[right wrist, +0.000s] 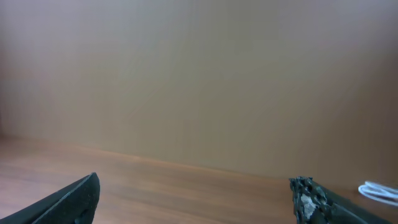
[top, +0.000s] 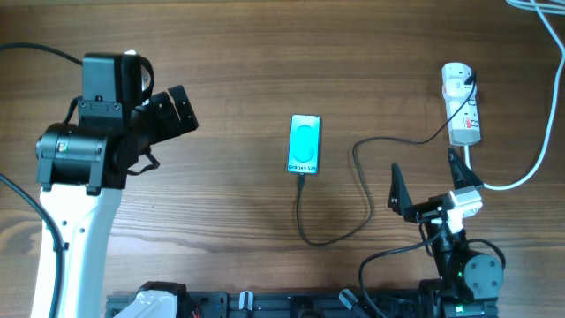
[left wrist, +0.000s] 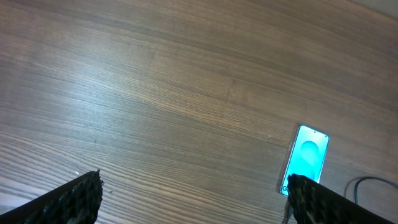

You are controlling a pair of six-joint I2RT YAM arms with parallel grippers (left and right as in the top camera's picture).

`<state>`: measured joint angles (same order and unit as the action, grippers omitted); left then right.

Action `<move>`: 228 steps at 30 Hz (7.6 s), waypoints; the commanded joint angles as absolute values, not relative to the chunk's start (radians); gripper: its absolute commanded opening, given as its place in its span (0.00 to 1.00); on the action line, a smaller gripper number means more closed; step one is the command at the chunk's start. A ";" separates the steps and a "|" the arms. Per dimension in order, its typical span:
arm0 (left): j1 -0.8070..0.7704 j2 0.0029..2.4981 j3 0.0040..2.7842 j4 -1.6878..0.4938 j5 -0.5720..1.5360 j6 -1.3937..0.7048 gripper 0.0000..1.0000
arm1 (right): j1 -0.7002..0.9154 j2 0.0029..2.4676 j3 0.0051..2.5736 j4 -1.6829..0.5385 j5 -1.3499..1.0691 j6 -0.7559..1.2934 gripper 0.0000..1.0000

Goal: Plug charger to phone and switch on socket

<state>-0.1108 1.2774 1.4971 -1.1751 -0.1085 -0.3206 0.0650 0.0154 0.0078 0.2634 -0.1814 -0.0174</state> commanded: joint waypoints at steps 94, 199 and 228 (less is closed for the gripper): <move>-0.107 1.164 1.498 -1.184 -0.125 -0.322 1.00 | 0.031 0.004 0.006 -0.001 -0.064 -0.079 1.00; -0.087 0.003 0.006 -0.072 0.110 -0.004 1.00 | 0.031 0.004 0.006 -0.001 -0.064 -0.079 1.00; -0.087 0.003 0.006 -0.071 0.096 -0.007 1.00 | 0.031 0.004 0.006 -0.001 -0.064 -0.078 1.00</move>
<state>-0.0956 0.0135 0.0120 -0.0666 0.1089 -0.0257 0.0357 0.0135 0.0063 -0.0036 -0.0769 -0.0765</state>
